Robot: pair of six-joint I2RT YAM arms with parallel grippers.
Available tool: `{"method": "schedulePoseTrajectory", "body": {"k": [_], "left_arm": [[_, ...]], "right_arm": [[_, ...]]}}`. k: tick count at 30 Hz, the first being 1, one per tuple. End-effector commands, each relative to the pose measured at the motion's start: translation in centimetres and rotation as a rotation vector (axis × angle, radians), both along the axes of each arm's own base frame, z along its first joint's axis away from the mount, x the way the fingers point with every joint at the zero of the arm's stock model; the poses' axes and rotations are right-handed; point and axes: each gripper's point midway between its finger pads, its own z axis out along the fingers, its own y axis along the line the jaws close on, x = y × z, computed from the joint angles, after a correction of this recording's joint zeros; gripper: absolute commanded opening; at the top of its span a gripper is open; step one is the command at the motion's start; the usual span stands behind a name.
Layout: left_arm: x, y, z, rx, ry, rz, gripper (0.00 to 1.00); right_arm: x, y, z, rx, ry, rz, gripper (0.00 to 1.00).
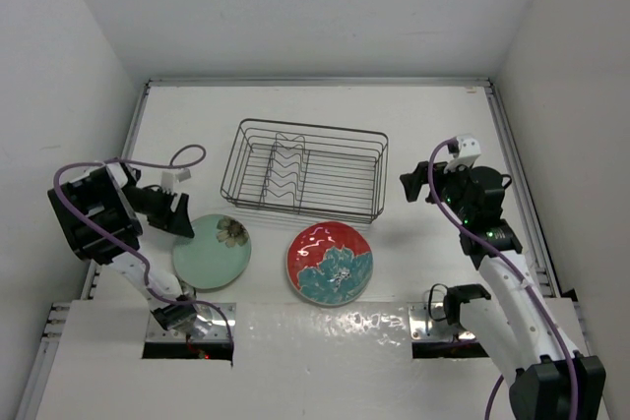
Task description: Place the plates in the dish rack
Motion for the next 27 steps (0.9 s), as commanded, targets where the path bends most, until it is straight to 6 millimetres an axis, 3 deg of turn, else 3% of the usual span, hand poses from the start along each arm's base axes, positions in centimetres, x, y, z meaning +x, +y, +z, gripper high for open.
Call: {"method": "schedulePoseTrajectory", "body": {"k": [1,5,8,11,14,16,18,24,27], "left_arm": [[-1.7,-1.5,0.9,-0.072,0.000,-0.076,0.63],[-1.8,-0.3,-0.4,0.029,0.018,-0.059,0.64],[-2.5,-0.7,-1.8,0.066,0.048,-0.063,0.62],[-2.8,-1.0,-2.8,0.079,0.083,-0.052,0.53],[-2.3,-0.7,-3.2,0.096,0.093,-0.009,0.39],[-1.7,-0.2,-3.5,0.124,0.099,0.043,0.17],[-1.4,0.1,-3.4,0.134,0.101,0.066,0.00],[-0.5,0.8,-1.4,0.149,0.058,0.074,0.00],[0.2,1.6,1.2,0.186,-0.006,0.051,0.00]], "right_arm": [[0.6,-0.1,1.5,0.001,-0.049,-0.014,0.93],[0.6,-0.1,1.6,0.001,-0.054,-0.012,0.93],[0.4,-0.1,1.7,0.001,-0.057,-0.014,0.93],[0.5,-0.5,1.8,-0.005,-0.066,-0.031,0.93],[0.5,-0.6,1.8,-0.009,-0.069,-0.034,0.93],[0.5,-0.6,1.9,-0.009,-0.075,-0.037,0.93],[0.4,-0.7,1.9,-0.013,-0.076,-0.040,0.93],[0.4,-0.8,1.8,-0.011,-0.076,-0.050,0.94],[0.4,-0.7,1.9,-0.006,-0.078,-0.045,0.94]]}}
